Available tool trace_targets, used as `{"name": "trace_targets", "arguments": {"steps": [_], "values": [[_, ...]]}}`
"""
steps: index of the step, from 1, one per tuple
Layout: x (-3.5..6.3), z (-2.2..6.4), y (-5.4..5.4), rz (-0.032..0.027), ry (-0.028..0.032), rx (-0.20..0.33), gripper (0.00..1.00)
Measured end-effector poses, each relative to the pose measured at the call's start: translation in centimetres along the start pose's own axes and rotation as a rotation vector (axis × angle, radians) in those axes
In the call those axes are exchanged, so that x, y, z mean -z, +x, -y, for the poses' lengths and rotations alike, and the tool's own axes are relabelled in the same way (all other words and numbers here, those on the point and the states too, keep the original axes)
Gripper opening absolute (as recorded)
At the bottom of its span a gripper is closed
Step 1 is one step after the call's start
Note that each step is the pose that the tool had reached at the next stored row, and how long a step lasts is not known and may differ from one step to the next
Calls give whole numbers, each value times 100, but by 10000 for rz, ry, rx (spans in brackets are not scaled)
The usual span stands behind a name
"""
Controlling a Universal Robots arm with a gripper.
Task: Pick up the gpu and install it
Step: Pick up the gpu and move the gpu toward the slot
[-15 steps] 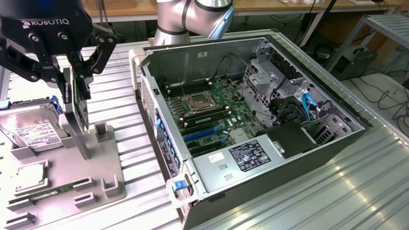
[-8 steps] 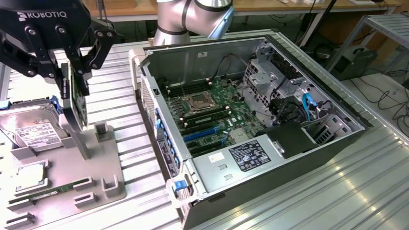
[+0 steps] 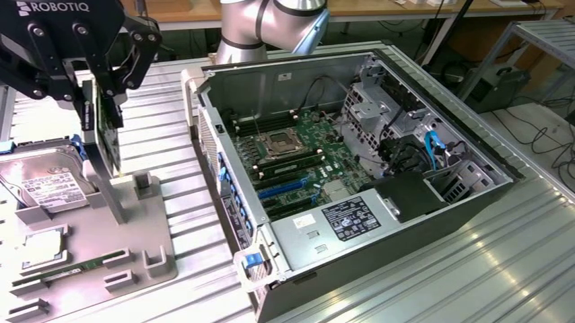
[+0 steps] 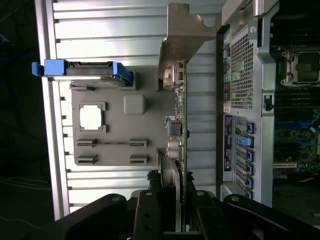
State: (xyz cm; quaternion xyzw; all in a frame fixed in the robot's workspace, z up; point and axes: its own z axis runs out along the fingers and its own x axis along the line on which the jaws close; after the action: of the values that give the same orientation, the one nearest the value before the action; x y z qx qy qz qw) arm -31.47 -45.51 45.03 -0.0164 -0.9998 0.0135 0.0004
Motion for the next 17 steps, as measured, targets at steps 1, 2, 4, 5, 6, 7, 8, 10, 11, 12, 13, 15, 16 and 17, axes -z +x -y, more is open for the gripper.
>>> {"name": "trace_targets", "arguments": {"steps": [1, 2, 4, 5, 6, 7, 8, 10, 11, 12, 13, 15, 16, 17], "values": [[9, 0, 0, 0, 0, 0, 28], [13, 0, 0, -1, 1, 0, 28], [13, 0, 0, 1, -2, 0, 28], [15, 1, 0, 0, -1, 0, 28], [15, 0, 0, 0, -2, 0, 28], [16, 1, 0, 0, -2, 0, 28], [16, 0, 0, -1, -2, 0, 28], [18, 0, -5, -2, 1, 1, 28], [18, 0, -10, -3, 1, 2, 28], [17, 0, -15, -1, -1, 1, 28], [16, 0, -23, 0, -1, 1, 28], [17, -1, -41, -1, -1, 1, 28], [17, -1, -51, -1, -1, 0, 28], [16, -2, -61, -1, -1, 0, 28]]}}
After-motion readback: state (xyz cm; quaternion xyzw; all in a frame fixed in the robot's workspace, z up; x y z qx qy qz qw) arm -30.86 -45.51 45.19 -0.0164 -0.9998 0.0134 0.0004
